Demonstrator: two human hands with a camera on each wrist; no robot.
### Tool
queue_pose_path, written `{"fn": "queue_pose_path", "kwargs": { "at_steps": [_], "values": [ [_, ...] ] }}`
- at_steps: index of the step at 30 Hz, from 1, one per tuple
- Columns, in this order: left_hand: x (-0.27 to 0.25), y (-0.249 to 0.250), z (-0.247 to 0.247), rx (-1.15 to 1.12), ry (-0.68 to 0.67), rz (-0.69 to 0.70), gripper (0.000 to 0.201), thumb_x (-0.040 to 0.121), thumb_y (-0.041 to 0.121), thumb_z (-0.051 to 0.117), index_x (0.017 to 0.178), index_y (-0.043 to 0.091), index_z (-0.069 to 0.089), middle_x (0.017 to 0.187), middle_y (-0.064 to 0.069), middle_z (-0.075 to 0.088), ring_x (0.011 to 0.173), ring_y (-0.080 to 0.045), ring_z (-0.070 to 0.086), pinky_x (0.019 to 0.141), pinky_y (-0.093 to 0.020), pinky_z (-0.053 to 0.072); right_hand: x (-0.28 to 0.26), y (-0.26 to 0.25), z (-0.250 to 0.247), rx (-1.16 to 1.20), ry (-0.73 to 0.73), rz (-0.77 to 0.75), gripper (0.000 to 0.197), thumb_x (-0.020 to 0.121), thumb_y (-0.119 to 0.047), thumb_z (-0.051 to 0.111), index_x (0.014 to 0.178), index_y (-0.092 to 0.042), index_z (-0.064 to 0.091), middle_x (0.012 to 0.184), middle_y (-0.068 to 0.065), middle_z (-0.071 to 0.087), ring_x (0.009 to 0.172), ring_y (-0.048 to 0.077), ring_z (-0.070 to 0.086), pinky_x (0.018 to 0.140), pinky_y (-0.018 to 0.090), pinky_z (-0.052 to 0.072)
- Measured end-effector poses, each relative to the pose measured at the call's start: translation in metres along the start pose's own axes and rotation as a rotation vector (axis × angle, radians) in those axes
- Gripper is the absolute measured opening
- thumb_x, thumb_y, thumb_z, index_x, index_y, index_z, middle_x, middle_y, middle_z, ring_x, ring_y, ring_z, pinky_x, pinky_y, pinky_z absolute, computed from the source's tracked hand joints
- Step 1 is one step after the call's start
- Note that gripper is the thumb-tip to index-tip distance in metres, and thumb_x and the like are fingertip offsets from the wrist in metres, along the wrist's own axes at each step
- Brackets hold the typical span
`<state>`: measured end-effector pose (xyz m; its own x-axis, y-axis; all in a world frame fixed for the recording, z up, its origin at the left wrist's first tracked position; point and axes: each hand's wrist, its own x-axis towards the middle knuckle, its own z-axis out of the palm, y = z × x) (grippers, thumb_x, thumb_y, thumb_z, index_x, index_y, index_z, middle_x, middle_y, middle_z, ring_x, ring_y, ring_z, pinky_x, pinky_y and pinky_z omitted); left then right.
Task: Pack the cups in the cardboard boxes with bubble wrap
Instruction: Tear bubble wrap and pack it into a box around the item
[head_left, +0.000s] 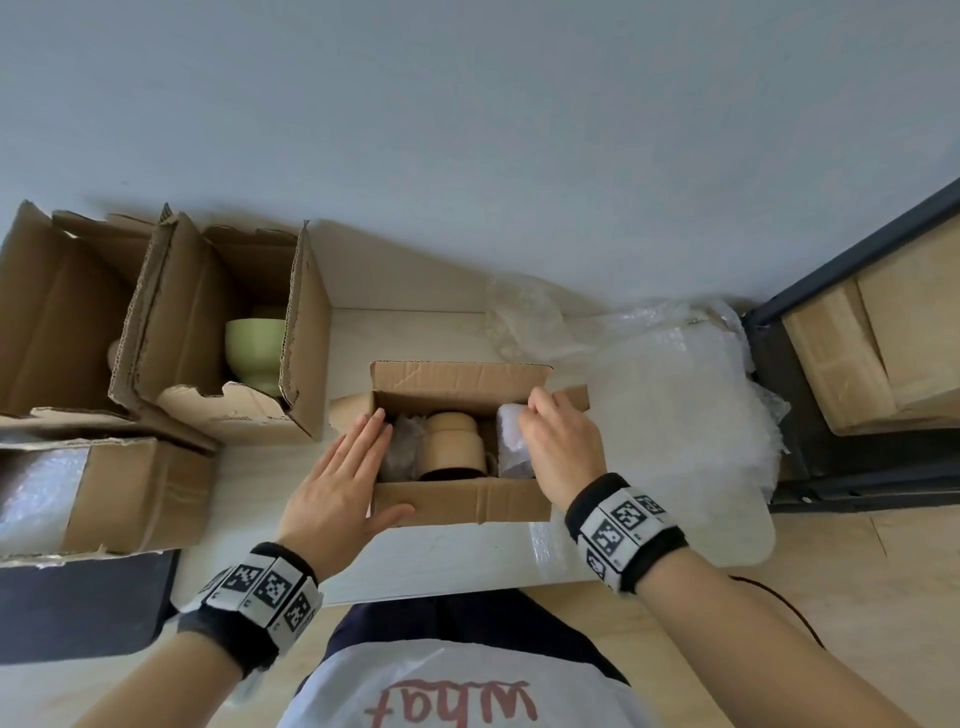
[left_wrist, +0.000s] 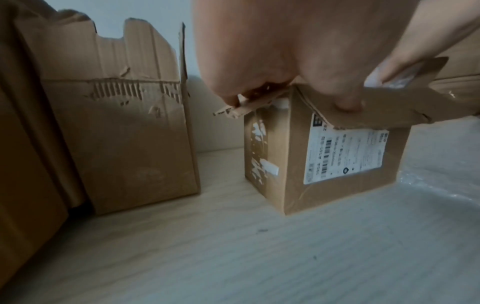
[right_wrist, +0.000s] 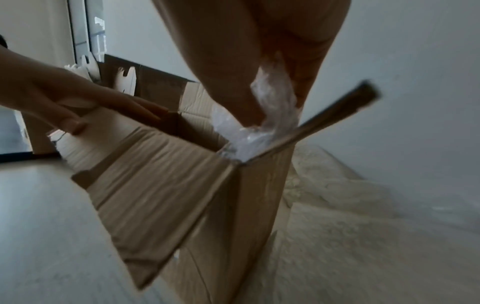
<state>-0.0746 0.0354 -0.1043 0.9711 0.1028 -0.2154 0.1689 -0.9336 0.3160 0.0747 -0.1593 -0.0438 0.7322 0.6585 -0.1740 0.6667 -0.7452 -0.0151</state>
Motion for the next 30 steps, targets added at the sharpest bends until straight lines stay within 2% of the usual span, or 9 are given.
{"fn": "queue_pose_path", "kwargs": {
  "at_steps": [8, 14, 18, 20, 22, 24, 27, 28, 30],
  "values": [
    [-0.001, -0.002, 0.007, 0.004, -0.021, 0.007, 0.093, 0.082, 0.072, 0.020, 0.147, 0.007, 0.009, 0.157, -0.005, 0.003, 0.144, -0.020, 0.006, 0.115, -0.035, 0.013, 0.021, -0.020, 0.022, 0.096, -0.318, 0.176, 0.032, 0.095, -0.010, 0.048, 0.126, -0.003, 0.051, 0.131, 0.017, 0.041, 0.119, 0.031, 0.044, 0.090, 0.037, 0.047],
    [-0.002, -0.001, 0.010, -0.011, -0.012, 0.017, 0.093, 0.081, 0.071, 0.020, 0.147, 0.006, 0.012, 0.157, -0.006, 0.003, 0.145, -0.020, 0.005, 0.117, -0.031, 0.009, 0.023, -0.024, 0.025, 0.338, -0.412, 0.272, 0.036, 0.095, -0.024, 0.045, 0.129, -0.016, 0.045, 0.120, 0.008, 0.059, 0.103, 0.029, 0.060, 0.070, 0.029, 0.039],
    [-0.002, -0.002, 0.013, -0.022, -0.003, 0.021, 0.093, 0.081, 0.071, 0.019, 0.147, 0.008, 0.007, 0.157, -0.005, -0.002, 0.145, -0.019, 0.000, 0.117, -0.032, 0.008, 0.035, -0.029, 0.031, 0.635, -0.697, 0.370, 0.035, 0.100, -0.027, 0.031, 0.106, -0.007, 0.059, 0.096, 0.009, 0.054, 0.097, 0.025, 0.050, 0.092, 0.033, 0.041],
    [-0.002, -0.002, 0.014, -0.022, -0.002, 0.019, 0.092, 0.081, 0.071, 0.020, 0.147, 0.009, 0.006, 0.157, -0.005, -0.001, 0.145, -0.019, 0.001, 0.117, -0.034, 0.011, 0.045, -0.029, 0.032, 0.669, -0.743, 0.419, 0.042, 0.102, -0.022, 0.023, 0.126, -0.001, 0.051, 0.123, 0.015, 0.052, 0.117, 0.027, 0.046, 0.103, 0.031, 0.031],
    [-0.001, -0.002, 0.015, -0.024, -0.009, 0.022, 0.092, 0.081, 0.072, 0.020, 0.147, 0.009, 0.005, 0.157, -0.005, -0.002, 0.145, -0.020, 0.001, 0.116, -0.035, 0.012, 0.052, -0.029, 0.030, 0.626, -0.755, 0.473, 0.049, 0.103, -0.022, 0.018, 0.144, 0.003, 0.026, 0.151, 0.020, 0.026, 0.138, 0.030, 0.028, 0.113, 0.031, 0.021],
    [-0.001, -0.002, 0.015, -0.026, -0.011, 0.029, 0.093, 0.081, 0.072, 0.020, 0.147, 0.010, 0.005, 0.157, -0.004, -0.002, 0.145, -0.020, 0.001, 0.116, -0.036, 0.013, 0.056, -0.027, 0.030, 0.608, -0.753, 0.457, 0.053, 0.104, -0.027, 0.016, 0.148, 0.002, 0.014, 0.157, 0.020, 0.011, 0.143, 0.030, 0.017, 0.115, 0.032, 0.015],
    [-0.002, -0.003, 0.014, -0.018, -0.020, 0.037, 0.094, 0.080, 0.073, 0.021, 0.148, 0.008, 0.008, 0.157, -0.004, -0.001, 0.145, -0.021, 0.003, 0.115, -0.037, 0.015, 0.051, -0.028, 0.028, 0.629, -0.735, 0.408, 0.046, 0.103, -0.025, 0.021, 0.136, -0.001, 0.039, 0.143, 0.022, 0.035, 0.131, 0.030, 0.034, 0.109, 0.034, 0.026],
    [-0.002, -0.003, 0.013, -0.024, -0.017, 0.037, 0.095, 0.080, 0.072, 0.021, 0.148, 0.007, 0.010, 0.156, -0.004, 0.000, 0.145, -0.021, 0.004, 0.115, -0.037, 0.015, 0.046, -0.027, 0.029, 0.660, -0.706, 0.395, 0.036, 0.101, -0.025, 0.026, 0.113, -0.006, 0.054, 0.119, 0.019, 0.050, 0.112, 0.027, 0.046, 0.095, 0.032, 0.037],
    [-0.002, -0.002, 0.012, -0.030, -0.015, 0.036, 0.094, 0.080, 0.072, 0.022, 0.147, 0.005, 0.017, 0.156, -0.005, 0.003, 0.144, -0.022, 0.006, 0.114, -0.038, 0.016, 0.028, -0.023, 0.022, 0.708, -0.600, 0.318, 0.028, 0.097, -0.023, 0.037, 0.075, -0.015, 0.050, 0.081, 0.009, 0.048, 0.079, 0.020, 0.048, 0.069, 0.029, 0.039]
  ]
}}
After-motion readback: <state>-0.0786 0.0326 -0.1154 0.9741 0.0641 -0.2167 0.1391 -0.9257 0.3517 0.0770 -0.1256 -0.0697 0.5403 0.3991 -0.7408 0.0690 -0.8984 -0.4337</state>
